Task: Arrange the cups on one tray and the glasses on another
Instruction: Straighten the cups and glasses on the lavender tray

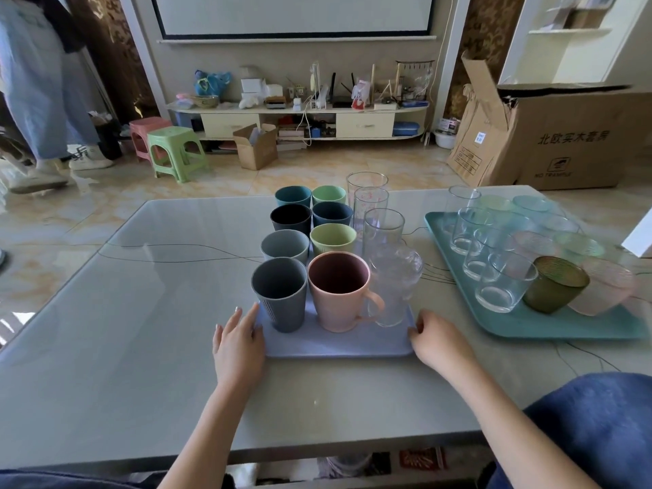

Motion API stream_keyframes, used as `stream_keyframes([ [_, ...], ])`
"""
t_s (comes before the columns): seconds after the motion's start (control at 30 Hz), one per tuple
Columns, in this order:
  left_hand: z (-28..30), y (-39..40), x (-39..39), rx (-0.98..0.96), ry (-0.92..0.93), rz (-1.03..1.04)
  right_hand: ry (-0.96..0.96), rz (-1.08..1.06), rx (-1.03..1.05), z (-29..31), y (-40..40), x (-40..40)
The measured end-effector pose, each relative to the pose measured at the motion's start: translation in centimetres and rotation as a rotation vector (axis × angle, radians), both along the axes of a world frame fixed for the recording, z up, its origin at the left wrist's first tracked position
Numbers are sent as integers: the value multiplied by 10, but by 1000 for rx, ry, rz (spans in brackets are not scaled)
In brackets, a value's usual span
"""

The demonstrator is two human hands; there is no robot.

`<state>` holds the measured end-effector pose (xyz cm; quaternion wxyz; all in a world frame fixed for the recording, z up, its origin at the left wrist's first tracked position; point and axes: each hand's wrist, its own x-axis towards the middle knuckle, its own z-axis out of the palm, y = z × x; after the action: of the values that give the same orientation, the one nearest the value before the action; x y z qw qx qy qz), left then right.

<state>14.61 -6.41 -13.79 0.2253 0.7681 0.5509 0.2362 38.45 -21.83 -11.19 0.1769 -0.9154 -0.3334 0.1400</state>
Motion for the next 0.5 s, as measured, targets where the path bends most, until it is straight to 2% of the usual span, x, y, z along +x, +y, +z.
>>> stream_keyframes([
  [0.33,7,-5,26,30,-16,-70,-23,61,-220,24,-4,28],
  [0.5,8,-7,38,43,12,-114,-43,61,-249,30,-4,39],
])
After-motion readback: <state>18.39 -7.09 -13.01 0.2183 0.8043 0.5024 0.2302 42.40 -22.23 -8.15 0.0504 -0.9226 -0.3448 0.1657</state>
